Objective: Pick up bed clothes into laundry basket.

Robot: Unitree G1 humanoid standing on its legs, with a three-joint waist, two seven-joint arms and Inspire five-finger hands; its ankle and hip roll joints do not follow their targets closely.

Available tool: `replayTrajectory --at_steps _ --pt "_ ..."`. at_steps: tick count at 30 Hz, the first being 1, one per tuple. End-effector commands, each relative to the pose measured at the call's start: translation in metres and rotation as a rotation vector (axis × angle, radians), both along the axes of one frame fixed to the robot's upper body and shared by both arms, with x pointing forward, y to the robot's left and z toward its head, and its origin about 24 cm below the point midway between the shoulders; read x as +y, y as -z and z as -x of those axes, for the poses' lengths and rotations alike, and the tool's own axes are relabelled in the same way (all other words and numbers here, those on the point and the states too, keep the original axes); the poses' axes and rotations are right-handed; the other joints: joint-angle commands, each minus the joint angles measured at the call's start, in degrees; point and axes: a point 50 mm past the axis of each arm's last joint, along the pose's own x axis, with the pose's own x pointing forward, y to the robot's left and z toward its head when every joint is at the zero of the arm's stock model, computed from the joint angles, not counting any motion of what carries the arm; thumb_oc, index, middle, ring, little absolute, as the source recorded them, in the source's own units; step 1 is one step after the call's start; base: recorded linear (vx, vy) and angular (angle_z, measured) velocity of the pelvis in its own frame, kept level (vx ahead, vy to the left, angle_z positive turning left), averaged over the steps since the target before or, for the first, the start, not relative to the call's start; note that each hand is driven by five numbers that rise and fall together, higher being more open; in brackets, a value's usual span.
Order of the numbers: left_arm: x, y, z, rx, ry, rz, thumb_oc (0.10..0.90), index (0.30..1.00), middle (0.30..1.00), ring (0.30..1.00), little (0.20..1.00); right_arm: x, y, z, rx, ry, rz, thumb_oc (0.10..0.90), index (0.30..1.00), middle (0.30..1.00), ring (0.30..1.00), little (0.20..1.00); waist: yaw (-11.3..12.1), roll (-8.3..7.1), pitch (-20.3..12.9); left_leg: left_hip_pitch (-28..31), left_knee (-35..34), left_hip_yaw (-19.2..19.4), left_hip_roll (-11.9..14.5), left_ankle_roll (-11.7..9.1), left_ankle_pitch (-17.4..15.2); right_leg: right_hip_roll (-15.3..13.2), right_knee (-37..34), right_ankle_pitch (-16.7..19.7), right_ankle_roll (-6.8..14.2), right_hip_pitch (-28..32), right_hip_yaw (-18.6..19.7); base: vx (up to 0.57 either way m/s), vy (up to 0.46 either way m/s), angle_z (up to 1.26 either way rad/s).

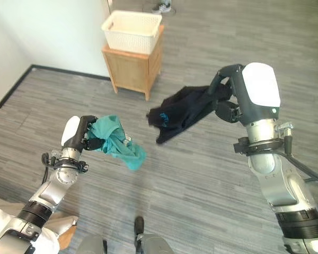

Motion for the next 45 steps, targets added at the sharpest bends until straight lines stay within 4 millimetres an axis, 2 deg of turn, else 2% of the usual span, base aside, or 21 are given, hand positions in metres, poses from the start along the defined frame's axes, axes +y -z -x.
replayTrajectory --at_steps 1,3,5,9,11,13,14,17,20,21,23,25,26,27,30,31,36,38,39,41,45 --pt "-0.015 -0.045 -0.012 -0.22 0.068 0.031 0.4 0.3 0.3 0.3 0.3 0.002 -0.038 0.014 -0.203 -0.033 -0.009 0.4 0.3 0.3 0.3 0.3 0.44 3.24 -10.12 5.42 -19.76 2.74 -6.74 1.0 3.22 1.8 -15.1 2.96 7.52 9.97 0.11 0.51 -0.003 0.32" --pt "-0.019 -0.038 -0.012 -0.19 0.076 0.039 0.4 0.3 0.3 0.3 0.3 -0.004 -0.035 0.014 -0.182 -0.006 0.006 0.4 0.3 0.3 0.3 0.3 1.23 4.8 -10.63 4.54 -29.25 4.04 -8.24 0.66 8.8 2.4 -16.19 0.91 7.65 13.48 0.35 0.57 -0.042 -0.05" --pt "-0.024 -0.032 -0.012 -0.159 0.093 0.045 0.4 0.3 0.3 0.3 0.3 -0.01 -0.028 0.015 -0.143 0.033 0.014 0.4 0.3 0.3 0.3 0.3 1.12 5.85 -11.07 -0.95 -29.98 8.62 -7.6 0.42 9.38 2.02 -16.55 -3.19 7.72 18.98 1.28 0.7 -0.017 -0.23" --pt "-0.025 -0.019 -0.006 -0.108 0.106 0.047 0.4 0.3 0.3 0.3 0.3 -0.015 -0.017 0.016 -0.106 0.075 0.019 0.4 0.3 0.3 0.3 0.3 1.65 7.15 -12.37 1.07 -29.98 9.07 -7.4 0.9 11.64 0.25 -12.44 -6.97 8.93 21.26 1.87 0.61 0.072 -0.28" --pt "-0.024 -0.017 -0.003 -0.097 0.108 0.046 0.4 0.3 0.3 0.3 0.3 -0.019 -0.003 0.018 -0.069 0.101 0.009 0.4 0.3 0.3 0.3 0.3 1.95 6.81 -12.92 2.51 -29.98 8.66 -6.92 1.22 12.06 -1.72 -7.81 -4.65 10.5 20.41 1.73 0.5 0.068 -0.28" --pt "-0.024 -0.016 -0.002 -0.089 0.114 0.04 0.4 0.3 0.3 0.3 0.3 -0.015 -0.001 0.017 -0.06 0.096 0.015 0.4 0.3 0.3 0.3 0.3 1.26 6.09 -12.06 4.77 -29.98 8.45 -8.02 1.62 10.56 -3.95 2.95 2.28 12.81 15.39 3.19 0.4 0.074 -0.42" --pt "-0.019 -0.021 -0.004 -0.107 0.104 0.012 0.4 0.3 0.3 0.3 0.3 -0.008 -0.004 0.012 -0.078 0.058 -0.004 0.4 0.3 0.3 0.3 0.3 0.45 6.97 -10.08 7.39 -29.98 8.16 -6.28 1.98 9.63 -3.47 13.34 7.37 12.48 8.41 4.16 0.24 0.038 -0.4" --pt "-0.008 -0.029 -0.008 -0.135 0.066 -0.012 0.4 0.3 0.3 0.3 0.3 0.003 -0.008 0.007 -0.102 0.009 -0.022 0.4 0.3 0.3 0.3 0.3 0.78 7.34 -8.96 8.68 -29.98 8.46 -3.77 1.95 8.47 -3.26 17.2 4.46 11.15 2.13 3.76 0.28 -0.079 -0.16" --pt "0.001 -0.045 -0.012 -0.205 0.034 -0.018 0.4 0.3 0.3 0.3 0.3 0.011 -0.02 0.009 -0.159 -0.029 -0.021 0.4 0.3 0.3 0.3 0.3 0.46 6.16 -8.04 10.7 -29.98 8.17 -2.56 1.27 7.36 -1.83 9.22 0.62 10.6 0.28 2.19 0.32 -0.259 -0.16" --pt "0.001 -0.055 -0.013 -0.251 0.04 -0.015 0.4 0.3 0.3 0.3 0.3 0.009 -0.035 0.02 -0.259 -0.027 -0.02 0.4 0.3 0.3 0.3 0.3 -1.06 4.11 -7.7 12.61 -29.98 7.09 -3.51 0.61 5.68 3.38 -5.68 1.66 11.7 -0.54 4.24 0.38 -0.427 0.49" --pt "0.0 -0.056 -0.015 -0.253 0.043 -0.022 0.4 0.3 0.3 0.3 0.3 0.004 -0.036 0.023 -0.28 -0.002 -0.017 0.4 0.3 0.3 0.3 0.3 -1.78 4.04 -7.69 12.98 -29.98 5.68 -3.66 0.41 5.07 4.32 -10.94 2.91 12.14 0.74 5.43 0.24 -0.269 1.01" --pt "0.004 -0.055 -0.013 -0.254 0.028 -0.027 0.4 0.3 0.3 0.3 0.3 0.002 -0.043 0.033 -0.33 0.026 0.036 0.4 0.3 0.3 0.3 0.3 -1.5 3.7 -8.16 13.51 -29.98 5.11 -3.57 -0.1 4.54 3.3 -14.7 4.81 12.43 3.79 4.84 0.14 -0.284 1.7" --pt "0.008 -0.052 -0.008 -0.254 0.026 -0.016 0.4 0.3 0.3 0.3 0.3 0.011 -0.057 0.042 -0.405 -0.009 0.064 0.4 0.3 0.3 0.3 0.3 -0.59 3.46 -9.0 14.69 -29.98 4.1 -3.31 -0.52 4.56 2.8 -15.63 6.07 11.77 5.53 3.36 0.12 -0.316 1.29" --pt "0.009 -0.052 -0.008 -0.253 0.026 -0.016 0.4 0.3 0.3 0.3 0.3 0.011 -0.057 0.042 -0.404 -0.009 0.063 0.4 0.3 0.3 0.3 0.3 -0.79 3.49 -9.02 14.74 -29.98 3.93 -3.29 -0.53 4.49 2.79 -15.79 6.07 11.73 5.72 3.18 0.14 -0.262 1.04" --pt "0.024 -0.037 0.009 -0.226 -0.001 0.017 0.4 0.3 0.3 0.3 0.3 0.013 -0.09 0.058 -0.565 -0.033 0.091 0.4 0.3 0.3 0.3 0.3 0.74 2.89 -10.46 15.49 -29.98 2.06 -2.79 -1.43 5.29 2.74 -16.14 6.43 11.01 7.75 1.87 0.05 -0.145 0.82" --pt "0.025 -0.038 0.009 -0.226 -0.004 0.019 0.4 0.3 0.3 0.3 0.3 0.014 -0.09 0.057 -0.566 -0.036 0.092 0.4 0.3 0.3 0.3 0.3 0.48 2.99 -10.5 15.23 -29.98 1.94 -2.74 -1.48 5.63 2.79 -16.2 6.76 10.94 7.57 1.77 0.01 -0.171 0.53" --pt "0.056 -0.015 0.041 -0.157 -0.091 0.048 0.4 0.3 0.3 0.3 0.3 0.011 -0.134 0.078 -0.669 0.014 0.226 0.4 0.3 0.3 0.3 0.3 2.54 1.62 -12.94 15.07 -29.98 0.42 -1.44 -3.29 6.92 2.95 -17.44 5.77 9.45 10.81 -2.05 0.05 -0.132 0.31" --pt "0.063 -0.003 0.046 -0.105 -0.108 0.058 0.4 0.3 0.3 0.3 0.3 -0.002 -0.164 0.081 -0.666 0.133 0.322 0.4 0.3 0.3 0.3 0.3 3.41 0.15 -12.75 14.73 -29.98 1.86 -0.73 -3.51 8.11 2.53 -17.37 4.58 8.78 12.59 -4.44 0.01 -0.115 0.49" --pt "0.062 -0.003 0.046 -0.105 -0.106 0.061 0.4 0.3 0.3 0.3 0.3 -0.002 -0.165 0.081 -0.667 0.133 0.324 0.4 0.3 0.3 0.3 0.3 3.36 0.31 -12.62 14.79 -29.98 1.68 -0.77 -3.52 8.14 2.5 -17.29 4.46 8.77 12.7 -4.64 0.02 -0.097 0.7" --pt "0.067 0.014 0.055 -0.009 -0.088 0.059 0.4 0.3 0.3 0.3 0.3 -0.026 -0.196 0.08 -0.58 0.334 0.399 0.4 0.3 0.3 0.3 0.3 5.0 -1.3 -12.56 15.01 -29.98 3.79 -0.4 -3.42 8.18 2.38 -16.28 4.03 8.93 13.58 -7.3 -0.01 -0.066 0.93" --pt "0.067 0.015 0.055 -0.006 -0.092 0.064 0.4 0.3 0.3 0.3 0.3 -0.025 -0.198 0.077 -0.579 0.327 0.402 0.4 0.3 0.3 0.3 0.3 4.71 -1.15 -12.72 15.43 -29.98 3.74 -0.55 -3.49 7.41 2.23 -16.46 3.42 9.03 14.09 -7.34 0.01 -0.006 0.61"
